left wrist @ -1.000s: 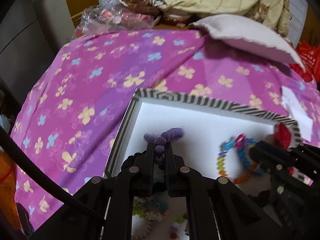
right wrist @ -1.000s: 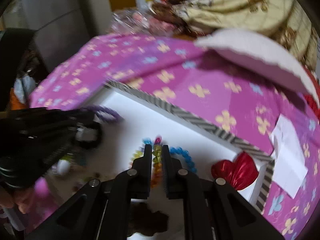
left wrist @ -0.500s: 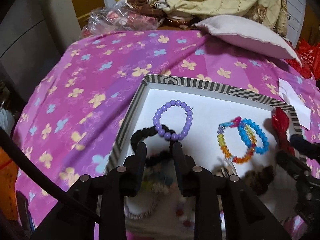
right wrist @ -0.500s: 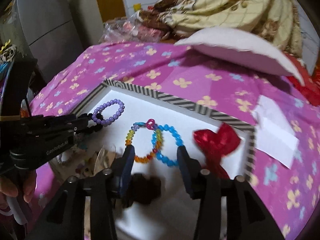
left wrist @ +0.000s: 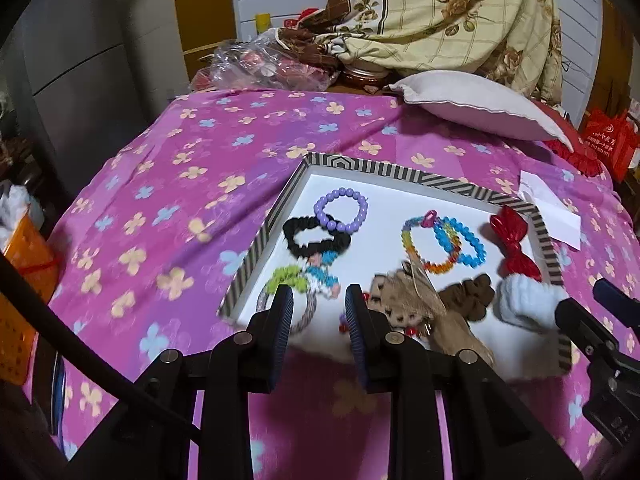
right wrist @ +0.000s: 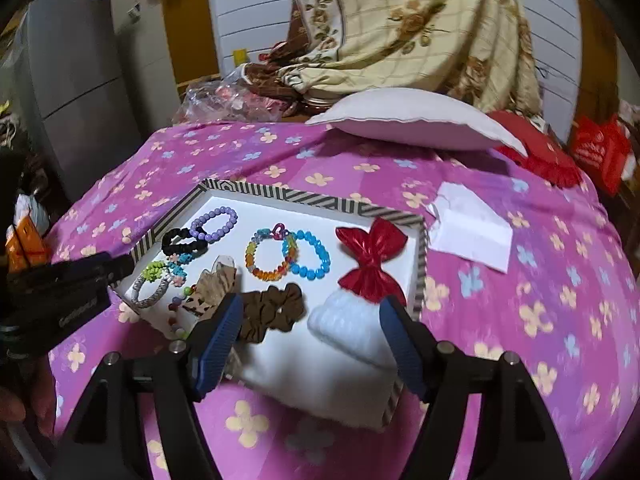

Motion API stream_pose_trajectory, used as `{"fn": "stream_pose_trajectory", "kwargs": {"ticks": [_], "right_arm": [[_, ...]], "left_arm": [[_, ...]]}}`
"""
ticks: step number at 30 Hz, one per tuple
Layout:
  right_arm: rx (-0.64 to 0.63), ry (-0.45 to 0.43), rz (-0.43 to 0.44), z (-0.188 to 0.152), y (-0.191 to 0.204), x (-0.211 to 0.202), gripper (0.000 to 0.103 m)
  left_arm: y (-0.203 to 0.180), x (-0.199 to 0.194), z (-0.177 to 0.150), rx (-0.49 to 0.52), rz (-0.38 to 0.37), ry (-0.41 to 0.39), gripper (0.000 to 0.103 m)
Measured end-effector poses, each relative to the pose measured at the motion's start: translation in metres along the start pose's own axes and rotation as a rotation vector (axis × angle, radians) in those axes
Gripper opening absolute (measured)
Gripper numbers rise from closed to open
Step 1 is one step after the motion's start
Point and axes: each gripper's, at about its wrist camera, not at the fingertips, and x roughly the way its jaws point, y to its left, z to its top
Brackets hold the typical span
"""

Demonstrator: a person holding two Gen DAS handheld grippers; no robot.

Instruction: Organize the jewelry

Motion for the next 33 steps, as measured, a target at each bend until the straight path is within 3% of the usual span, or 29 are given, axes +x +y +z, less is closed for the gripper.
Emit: {"fn": "stream_pose_trajectory", "kwargs": {"ticks": [16, 33], "right_arm": [[0.013, 0.000, -0.024, -0.020, 0.011, -0.032, 0.076], [-0.006, -0.008, -0.018, -0.025, 0.021, -0.052, 0.080]], "left_arm": [[-0.004, -0.056, -0.025, 0.009, 0.008, -0.084, 0.031], [-0.003, -0.076, -0.037, 0.008, 0.013, -0.104, 0.031]]}}
